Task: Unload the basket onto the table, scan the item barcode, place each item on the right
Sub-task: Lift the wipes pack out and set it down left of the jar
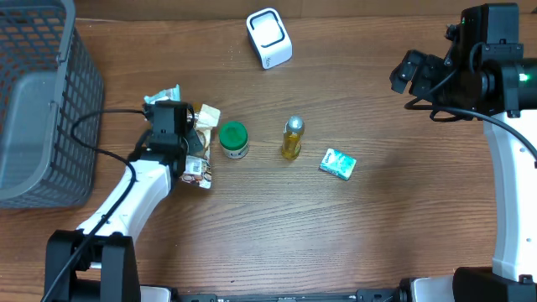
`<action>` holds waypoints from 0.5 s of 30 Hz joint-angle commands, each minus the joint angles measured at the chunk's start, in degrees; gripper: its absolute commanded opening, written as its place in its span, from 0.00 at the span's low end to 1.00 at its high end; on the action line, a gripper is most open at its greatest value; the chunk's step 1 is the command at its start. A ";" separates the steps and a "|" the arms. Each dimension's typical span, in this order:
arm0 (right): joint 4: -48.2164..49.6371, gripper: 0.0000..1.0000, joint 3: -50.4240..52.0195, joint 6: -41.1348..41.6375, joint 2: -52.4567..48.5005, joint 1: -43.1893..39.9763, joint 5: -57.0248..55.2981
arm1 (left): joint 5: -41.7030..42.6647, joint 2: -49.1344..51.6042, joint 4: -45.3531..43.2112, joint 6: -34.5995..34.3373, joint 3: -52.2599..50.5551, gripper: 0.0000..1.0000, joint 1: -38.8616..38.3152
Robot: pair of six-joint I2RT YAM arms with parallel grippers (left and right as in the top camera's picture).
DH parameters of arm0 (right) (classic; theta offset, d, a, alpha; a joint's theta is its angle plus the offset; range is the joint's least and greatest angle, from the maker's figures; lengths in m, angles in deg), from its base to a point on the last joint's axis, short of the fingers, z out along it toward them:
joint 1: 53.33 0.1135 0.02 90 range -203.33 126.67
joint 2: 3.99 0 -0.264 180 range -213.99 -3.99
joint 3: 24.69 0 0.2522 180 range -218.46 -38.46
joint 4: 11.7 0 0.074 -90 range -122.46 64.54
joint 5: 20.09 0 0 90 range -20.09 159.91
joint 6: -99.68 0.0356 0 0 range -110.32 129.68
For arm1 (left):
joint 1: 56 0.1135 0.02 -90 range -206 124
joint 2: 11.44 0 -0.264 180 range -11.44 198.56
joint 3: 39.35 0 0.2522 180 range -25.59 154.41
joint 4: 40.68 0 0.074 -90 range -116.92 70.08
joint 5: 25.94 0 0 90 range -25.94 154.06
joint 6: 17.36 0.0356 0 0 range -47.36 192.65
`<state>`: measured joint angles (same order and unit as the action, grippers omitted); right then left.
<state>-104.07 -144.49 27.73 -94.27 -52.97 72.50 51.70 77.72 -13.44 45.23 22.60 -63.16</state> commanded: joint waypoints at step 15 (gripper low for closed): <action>0.52 1.00 0.02 0.39 0.42 -0.11 0.04 | 3.39 0.55 3.82 1.55 2.36 0.85 -0.42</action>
<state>-103.96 -144.49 27.73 -94.27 -52.97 72.50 54.97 81.44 -12.11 44.57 21.66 -63.53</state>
